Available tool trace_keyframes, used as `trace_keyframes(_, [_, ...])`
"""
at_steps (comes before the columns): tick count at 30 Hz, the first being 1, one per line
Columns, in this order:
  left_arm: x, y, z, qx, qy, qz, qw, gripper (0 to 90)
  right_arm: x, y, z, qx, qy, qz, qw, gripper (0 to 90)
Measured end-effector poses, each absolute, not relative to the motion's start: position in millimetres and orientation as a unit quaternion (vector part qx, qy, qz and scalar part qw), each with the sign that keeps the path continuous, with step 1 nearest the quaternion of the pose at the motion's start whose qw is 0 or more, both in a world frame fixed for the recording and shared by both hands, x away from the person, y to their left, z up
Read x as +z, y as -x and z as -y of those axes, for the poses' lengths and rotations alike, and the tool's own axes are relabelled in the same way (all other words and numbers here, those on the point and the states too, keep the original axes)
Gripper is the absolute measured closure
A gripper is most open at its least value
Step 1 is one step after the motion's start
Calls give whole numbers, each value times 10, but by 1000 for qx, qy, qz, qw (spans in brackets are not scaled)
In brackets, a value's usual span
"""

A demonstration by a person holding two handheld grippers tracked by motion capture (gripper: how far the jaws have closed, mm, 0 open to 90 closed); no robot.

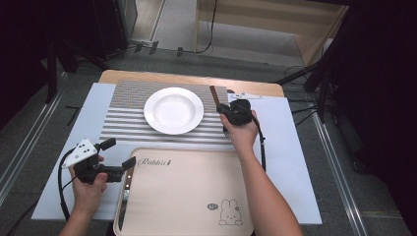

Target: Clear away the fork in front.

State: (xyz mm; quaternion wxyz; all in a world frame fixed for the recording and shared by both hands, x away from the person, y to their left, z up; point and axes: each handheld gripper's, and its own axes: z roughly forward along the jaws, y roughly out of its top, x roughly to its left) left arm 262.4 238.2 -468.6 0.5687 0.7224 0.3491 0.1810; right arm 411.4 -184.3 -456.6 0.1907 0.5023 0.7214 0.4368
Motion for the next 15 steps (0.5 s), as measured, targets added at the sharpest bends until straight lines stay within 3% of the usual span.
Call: trace_keyframes(15, [-4583,-2752,-2019,164,-732,-324,576,0,-4494,-3706,1902,486,-469,-710,200,765])
